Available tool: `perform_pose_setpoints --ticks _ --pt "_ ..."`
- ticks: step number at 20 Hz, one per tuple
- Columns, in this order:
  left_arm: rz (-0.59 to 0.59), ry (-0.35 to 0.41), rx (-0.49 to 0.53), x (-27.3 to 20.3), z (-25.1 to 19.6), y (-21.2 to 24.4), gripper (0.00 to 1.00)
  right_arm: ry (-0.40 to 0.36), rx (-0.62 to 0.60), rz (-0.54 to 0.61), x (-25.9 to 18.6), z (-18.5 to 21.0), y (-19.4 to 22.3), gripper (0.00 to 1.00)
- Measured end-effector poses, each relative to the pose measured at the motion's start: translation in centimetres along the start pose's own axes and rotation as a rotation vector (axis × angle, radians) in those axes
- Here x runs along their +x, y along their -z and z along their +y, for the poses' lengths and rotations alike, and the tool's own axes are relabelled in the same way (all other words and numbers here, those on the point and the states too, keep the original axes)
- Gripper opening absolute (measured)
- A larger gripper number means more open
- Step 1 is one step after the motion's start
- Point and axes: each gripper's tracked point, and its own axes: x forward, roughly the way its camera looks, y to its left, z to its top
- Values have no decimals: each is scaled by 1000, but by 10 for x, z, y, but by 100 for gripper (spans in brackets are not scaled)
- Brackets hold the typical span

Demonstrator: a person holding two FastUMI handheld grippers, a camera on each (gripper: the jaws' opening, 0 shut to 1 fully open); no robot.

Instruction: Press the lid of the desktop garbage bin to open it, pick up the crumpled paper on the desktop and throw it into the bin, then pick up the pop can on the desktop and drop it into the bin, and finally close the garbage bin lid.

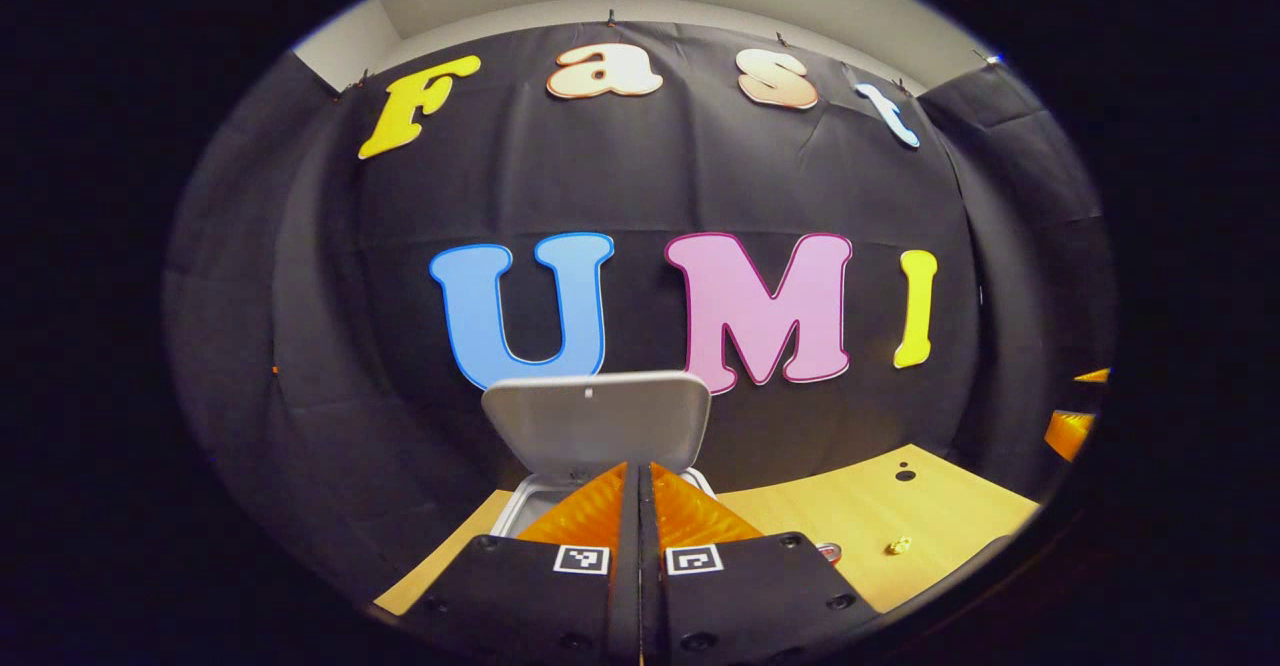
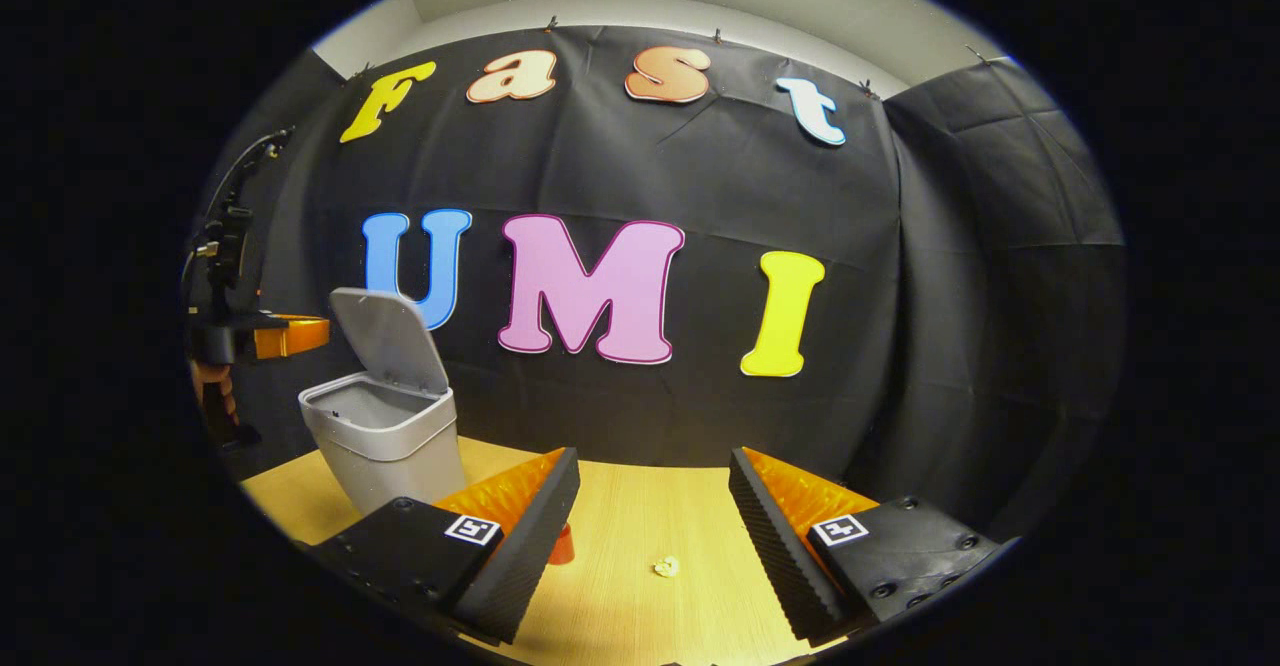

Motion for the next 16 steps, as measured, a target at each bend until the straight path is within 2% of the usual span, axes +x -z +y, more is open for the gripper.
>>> perform_pose_setpoints --ticks 2,4,6,7,8,9,13,16 --pt "-26 5 -17 -26 -19 -6 7 8 11 6 -7 -2 1 96" --pt "-37 42 -42 -49 -39 -7 19 17 6 9 -15 -4 2 96" --pt "-7 117 -61 -66 -63 0 41 17 -13 27 -18 -4 11 96" --pt "12 150 -59 -74 -73 5 69 16 -25 39 -19 -5 17 96" --pt "10 166 -46 -77 -80 4 86 15 -37 53 -19 -6 22 96" --pt "-9 179 -32 -87 -82 -1 95 11 -50 61 -19 -6 26 97" --pt "-70 227 53 -110 -99 -13 95 -59 -160 161 -2 1 65 97" --pt "-74 263 66 -123 -111 -13 96 -109 -171 238 19 5 94 97"
